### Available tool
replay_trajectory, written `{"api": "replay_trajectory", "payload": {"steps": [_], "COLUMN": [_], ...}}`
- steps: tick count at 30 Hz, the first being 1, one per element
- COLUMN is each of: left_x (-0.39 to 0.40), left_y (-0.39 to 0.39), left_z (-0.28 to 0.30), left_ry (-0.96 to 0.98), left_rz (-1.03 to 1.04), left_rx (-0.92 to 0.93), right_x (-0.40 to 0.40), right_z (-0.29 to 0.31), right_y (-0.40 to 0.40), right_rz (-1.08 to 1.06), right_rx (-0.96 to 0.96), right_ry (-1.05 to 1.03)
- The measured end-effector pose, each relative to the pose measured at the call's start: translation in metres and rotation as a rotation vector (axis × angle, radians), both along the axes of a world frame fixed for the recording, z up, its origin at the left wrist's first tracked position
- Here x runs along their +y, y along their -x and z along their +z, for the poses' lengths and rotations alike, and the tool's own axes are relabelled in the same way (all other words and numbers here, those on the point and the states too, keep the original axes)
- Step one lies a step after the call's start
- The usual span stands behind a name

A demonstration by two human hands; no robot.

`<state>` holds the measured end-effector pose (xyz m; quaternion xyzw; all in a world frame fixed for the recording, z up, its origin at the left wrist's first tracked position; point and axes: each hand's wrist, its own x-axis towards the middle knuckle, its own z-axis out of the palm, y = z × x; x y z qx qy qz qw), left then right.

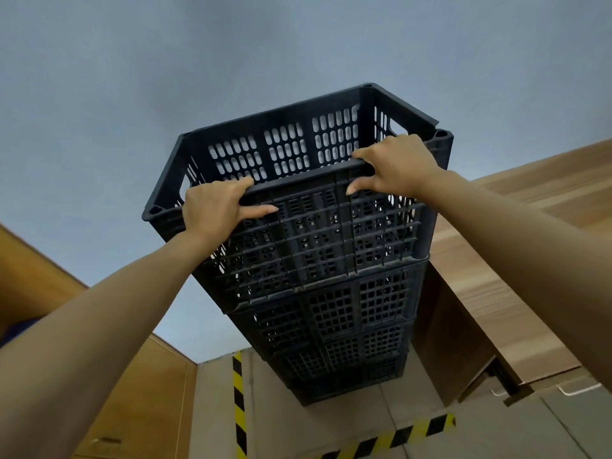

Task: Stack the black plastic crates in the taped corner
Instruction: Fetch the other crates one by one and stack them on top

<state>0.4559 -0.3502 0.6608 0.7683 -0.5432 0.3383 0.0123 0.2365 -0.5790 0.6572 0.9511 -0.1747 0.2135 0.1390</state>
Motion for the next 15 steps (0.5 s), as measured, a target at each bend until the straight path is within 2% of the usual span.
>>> {"api": "replay_trajectory", "payload": {"steps": [15], "left_x": [0.021], "left_y": [0.0], "left_z": [0.0], "left_ry": [-0.09], "left_rz": [-0.112], "left_rx": [0.059], "right_x": [0.043], "right_z": [0.009], "right_y": [0.014], "right_rz": [-0.11], "right_rx": [0.07], "right_ry": [-0.177]}}
